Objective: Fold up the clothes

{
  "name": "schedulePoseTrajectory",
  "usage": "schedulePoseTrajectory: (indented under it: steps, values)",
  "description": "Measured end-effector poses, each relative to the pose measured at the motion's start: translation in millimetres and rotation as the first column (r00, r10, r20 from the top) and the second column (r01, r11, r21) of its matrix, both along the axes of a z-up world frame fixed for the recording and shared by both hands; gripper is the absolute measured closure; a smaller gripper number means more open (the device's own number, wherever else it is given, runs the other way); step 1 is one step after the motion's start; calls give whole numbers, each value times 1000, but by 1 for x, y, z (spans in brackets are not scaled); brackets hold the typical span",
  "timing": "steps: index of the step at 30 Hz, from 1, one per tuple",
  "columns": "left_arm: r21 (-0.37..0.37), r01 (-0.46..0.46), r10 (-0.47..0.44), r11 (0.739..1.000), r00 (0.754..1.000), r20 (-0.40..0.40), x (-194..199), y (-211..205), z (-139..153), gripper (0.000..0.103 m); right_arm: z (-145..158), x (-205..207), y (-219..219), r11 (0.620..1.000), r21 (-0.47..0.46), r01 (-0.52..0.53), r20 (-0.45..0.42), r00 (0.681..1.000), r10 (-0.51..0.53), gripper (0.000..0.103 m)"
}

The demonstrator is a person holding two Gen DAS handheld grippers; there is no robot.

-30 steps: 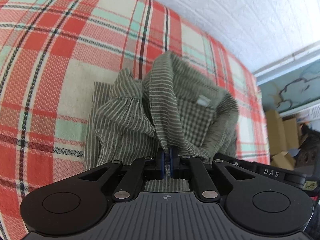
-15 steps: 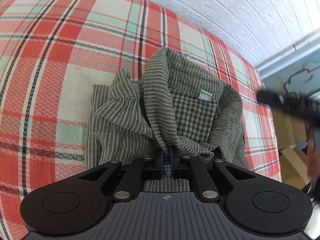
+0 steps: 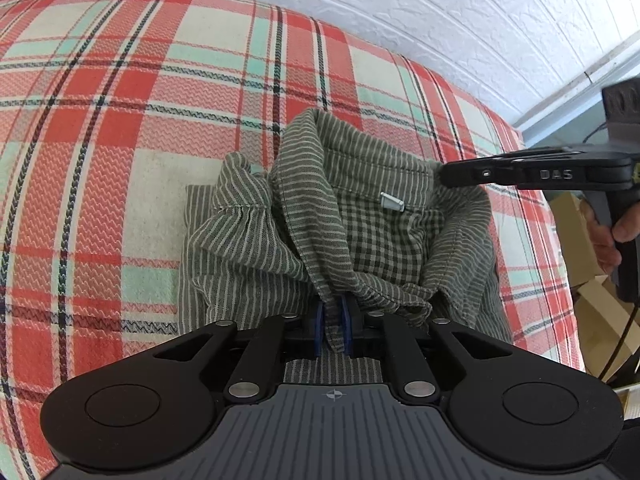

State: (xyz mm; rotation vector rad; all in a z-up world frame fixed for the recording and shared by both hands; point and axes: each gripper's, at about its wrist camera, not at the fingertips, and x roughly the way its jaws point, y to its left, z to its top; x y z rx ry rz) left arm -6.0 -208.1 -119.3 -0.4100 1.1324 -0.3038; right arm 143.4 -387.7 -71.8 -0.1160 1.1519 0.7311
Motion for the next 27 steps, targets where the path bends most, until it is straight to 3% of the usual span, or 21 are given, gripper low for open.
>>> schedulePoseTrajectory:
  steps: [2, 5, 6, 10, 13, 18, 22, 23, 26, 27]
  values:
    - [6, 9, -9, 1000, 1000, 17, -3, 3, 10, 72, 9, -5, -6, 999, 30, 20, 20, 1000, -20, 100]
    - [26, 29, -30, 999, 998, 59, -7, 10, 33, 49, 22, -10, -13, 997, 66, 37, 42, 998, -40, 100]
    - [39, 33, -36, 999, 996, 79, -6, 13, 42, 47, 25, -13, -15, 996, 78, 40, 48, 998, -44, 100]
    - [98, 29, -44, 995, 985, 165, 15, 21, 72, 43, 33, -24, -22, 991, 121, 58, 64, 996, -67, 100]
    - [192, 77, -114, 978, 975, 190, 42, 9, 76, 43, 36, -31, -24, 987, 146, 70, 70, 994, -81, 100]
    - [354, 189, -253, 916, 957, 141, 75, -23, 58, 44, 39, -41, -28, 981, 170, 93, 70, 992, -106, 100]
    - [385, 253, -307, 888, 948, 86, 83, -34, 40, 46, 43, -47, -36, 976, 184, 118, 69, 989, -132, 100]
    - [389, 262, -314, 883, 946, 77, 84, -35, 37, 49, 43, -48, -37, 975, 187, 122, 68, 988, -137, 100]
    - [399, 262, -310, 879, 949, 61, 85, -35, 32, 88, 45, -53, -41, 973, 191, 128, 69, 987, -143, 100]
    - [400, 249, -296, 882, 953, 60, 84, -32, 32, 93, 45, -54, -42, 973, 190, 128, 70, 987, -143, 100]
